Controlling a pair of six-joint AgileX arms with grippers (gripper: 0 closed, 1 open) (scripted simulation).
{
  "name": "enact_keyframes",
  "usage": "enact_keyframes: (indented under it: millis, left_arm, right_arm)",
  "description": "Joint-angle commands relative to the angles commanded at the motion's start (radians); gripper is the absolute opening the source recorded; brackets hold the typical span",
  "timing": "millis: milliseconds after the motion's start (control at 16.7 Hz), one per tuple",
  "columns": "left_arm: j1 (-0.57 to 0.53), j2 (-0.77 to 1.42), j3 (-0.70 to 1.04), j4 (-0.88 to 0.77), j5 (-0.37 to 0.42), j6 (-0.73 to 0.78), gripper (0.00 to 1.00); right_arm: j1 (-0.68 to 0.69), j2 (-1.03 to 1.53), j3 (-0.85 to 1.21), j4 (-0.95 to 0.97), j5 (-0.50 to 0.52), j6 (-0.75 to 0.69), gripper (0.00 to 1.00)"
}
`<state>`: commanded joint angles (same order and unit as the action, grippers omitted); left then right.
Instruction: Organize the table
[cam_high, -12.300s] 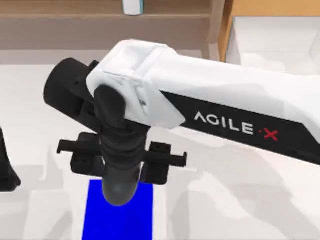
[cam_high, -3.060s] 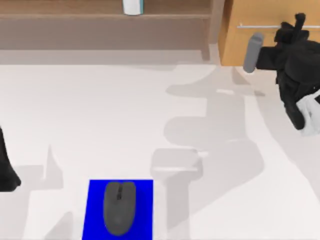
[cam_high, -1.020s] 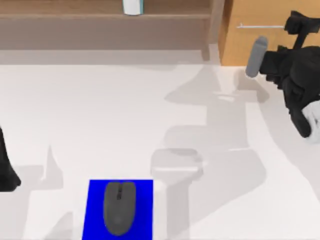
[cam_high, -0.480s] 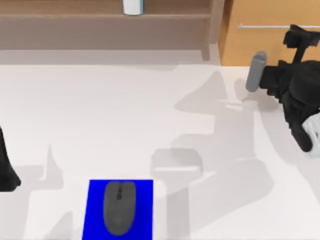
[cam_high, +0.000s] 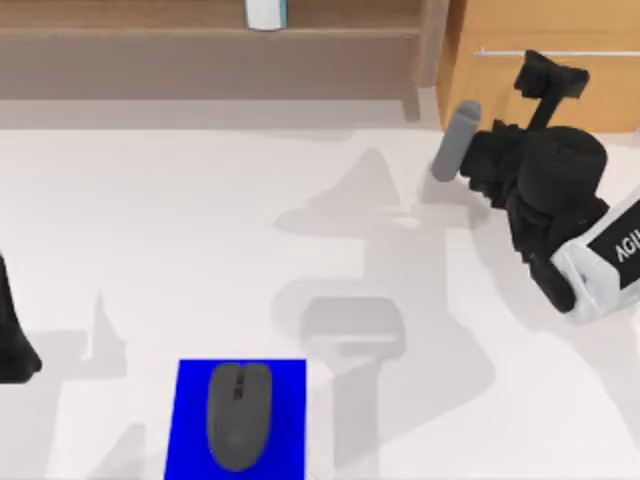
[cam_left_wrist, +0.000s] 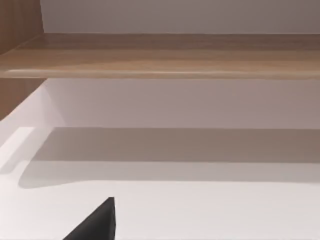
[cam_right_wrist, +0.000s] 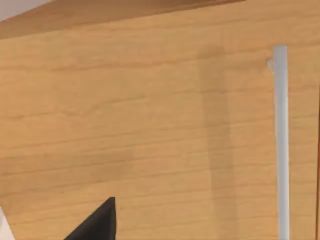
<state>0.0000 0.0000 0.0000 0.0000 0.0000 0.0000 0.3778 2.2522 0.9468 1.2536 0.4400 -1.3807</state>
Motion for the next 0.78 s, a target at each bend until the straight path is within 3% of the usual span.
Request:
enact_keyframes:
  millis: [360,780]
  left_arm:
    - [0.0,0.0,0.0,0.0,0.0,0.0,1.0]
    - [0.0,0.0,0.0,0.0,0.0,0.0,1.0]
  right_arm:
    - [0.276,0.047,0.243,-0.141,0.147,0.431,1.0]
    - [0.412,0.155,0.745,-0.49,0.282,1.014,1.0]
